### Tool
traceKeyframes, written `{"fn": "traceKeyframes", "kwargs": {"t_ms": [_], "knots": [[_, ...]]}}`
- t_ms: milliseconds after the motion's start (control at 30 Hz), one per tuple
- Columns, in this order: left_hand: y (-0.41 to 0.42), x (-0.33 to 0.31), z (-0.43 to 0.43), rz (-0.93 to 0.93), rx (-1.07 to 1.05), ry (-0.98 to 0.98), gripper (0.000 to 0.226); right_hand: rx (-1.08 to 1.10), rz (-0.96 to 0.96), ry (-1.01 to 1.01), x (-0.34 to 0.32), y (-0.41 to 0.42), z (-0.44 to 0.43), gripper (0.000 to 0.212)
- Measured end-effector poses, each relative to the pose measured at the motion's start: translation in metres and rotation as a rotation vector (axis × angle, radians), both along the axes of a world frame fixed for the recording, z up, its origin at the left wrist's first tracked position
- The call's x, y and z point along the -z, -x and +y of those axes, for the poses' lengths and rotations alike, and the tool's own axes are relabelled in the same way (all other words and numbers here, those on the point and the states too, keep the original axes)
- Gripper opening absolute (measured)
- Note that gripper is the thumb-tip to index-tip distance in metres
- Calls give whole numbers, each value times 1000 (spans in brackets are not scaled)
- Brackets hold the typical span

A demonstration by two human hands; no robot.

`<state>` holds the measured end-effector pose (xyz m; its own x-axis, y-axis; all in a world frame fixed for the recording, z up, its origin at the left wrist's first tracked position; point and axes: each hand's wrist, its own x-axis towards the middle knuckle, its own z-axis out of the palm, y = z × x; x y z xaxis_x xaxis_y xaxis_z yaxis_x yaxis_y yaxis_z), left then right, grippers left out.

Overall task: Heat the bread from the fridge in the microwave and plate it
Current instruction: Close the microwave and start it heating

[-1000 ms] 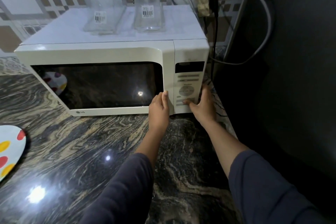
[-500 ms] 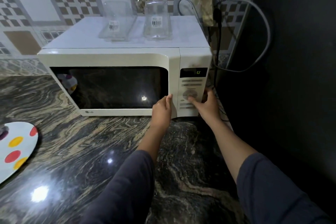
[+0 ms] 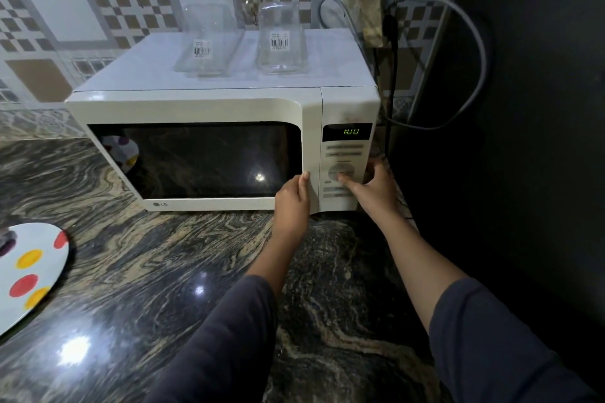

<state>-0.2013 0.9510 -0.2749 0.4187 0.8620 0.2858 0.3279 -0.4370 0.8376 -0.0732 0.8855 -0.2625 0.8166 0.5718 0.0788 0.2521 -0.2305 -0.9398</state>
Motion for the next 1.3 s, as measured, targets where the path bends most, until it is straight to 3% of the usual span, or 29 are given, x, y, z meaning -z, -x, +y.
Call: {"fn": "traceKeyframes", "kwargs": {"t_ms": [100,233,400,467,1033,1300], "knots": [[14,18,-1,148,12,-50,23,-10,-56,66,16,9,-4,47],[56,55,-2,406,31,-88,35,-12,-110,312,54,34,-26,48],[82,89,-3,714,109,-135,57,-217,-558,690,105,55,-46,60],[81,93,-2,763,124,-150,55,-238,-605,737,108,53,-44,54],[80,92,0,784,132,-176,54,-234,-627,732,106,51,-43,50],[81,93,0,782,129,-185,54,-247,-620,711,105,51,-44,64]]}}
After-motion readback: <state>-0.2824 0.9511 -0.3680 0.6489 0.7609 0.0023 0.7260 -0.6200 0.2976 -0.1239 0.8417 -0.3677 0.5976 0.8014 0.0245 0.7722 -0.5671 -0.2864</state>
